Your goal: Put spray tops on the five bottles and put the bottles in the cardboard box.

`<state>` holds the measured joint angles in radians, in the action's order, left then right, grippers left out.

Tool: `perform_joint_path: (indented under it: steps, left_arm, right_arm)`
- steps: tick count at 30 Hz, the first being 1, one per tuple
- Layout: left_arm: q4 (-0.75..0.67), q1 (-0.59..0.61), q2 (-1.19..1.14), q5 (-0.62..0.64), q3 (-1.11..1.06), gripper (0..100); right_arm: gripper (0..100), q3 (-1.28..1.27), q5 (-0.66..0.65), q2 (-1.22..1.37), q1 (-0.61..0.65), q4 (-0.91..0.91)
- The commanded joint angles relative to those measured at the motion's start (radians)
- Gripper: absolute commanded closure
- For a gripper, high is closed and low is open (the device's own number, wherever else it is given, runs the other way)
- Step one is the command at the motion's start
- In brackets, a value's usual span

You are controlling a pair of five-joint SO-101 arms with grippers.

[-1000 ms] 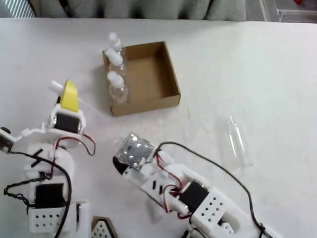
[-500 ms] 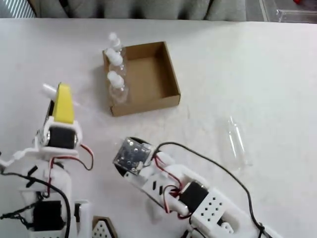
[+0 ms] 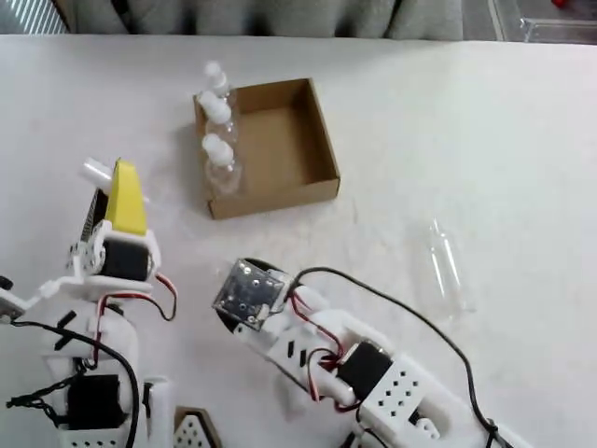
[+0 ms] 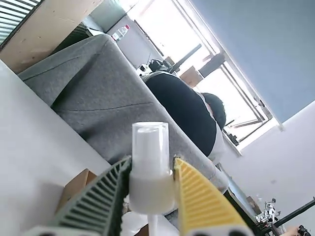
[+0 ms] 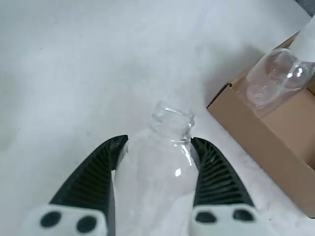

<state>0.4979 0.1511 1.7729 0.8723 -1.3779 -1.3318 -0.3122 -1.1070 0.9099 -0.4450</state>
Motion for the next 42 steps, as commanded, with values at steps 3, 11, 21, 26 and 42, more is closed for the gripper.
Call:
perform_joint_path:
  steps: [3,11,21,26,42]
  left_arm:
    - [-0.032,-0.051,-0.004,-0.015,-0.020,98]
    - [0.032,-0.162,0.001,-0.017,-0.034,98]
    - [0.155,-0.282,0.002,-0.018,-0.029,98]
    - [0.189,-0.360,0.002,-0.163,-0.037,98]
    - [0.239,-0.437,0.001,-0.275,-0.069,76]
  right_arm:
    - [98.1,0.014,-0.011,-0.022,-0.012,0.013]
    - [98.1,0.014,-0.011,-0.022,-0.030,0.013]
    - [98.1,0.020,-0.006,-0.024,-0.104,0.019]
    - [98.1,0.020,-0.006,-0.024,-0.107,0.016]
    - [98.1,0.020,-0.006,-0.024,-0.107,0.013]
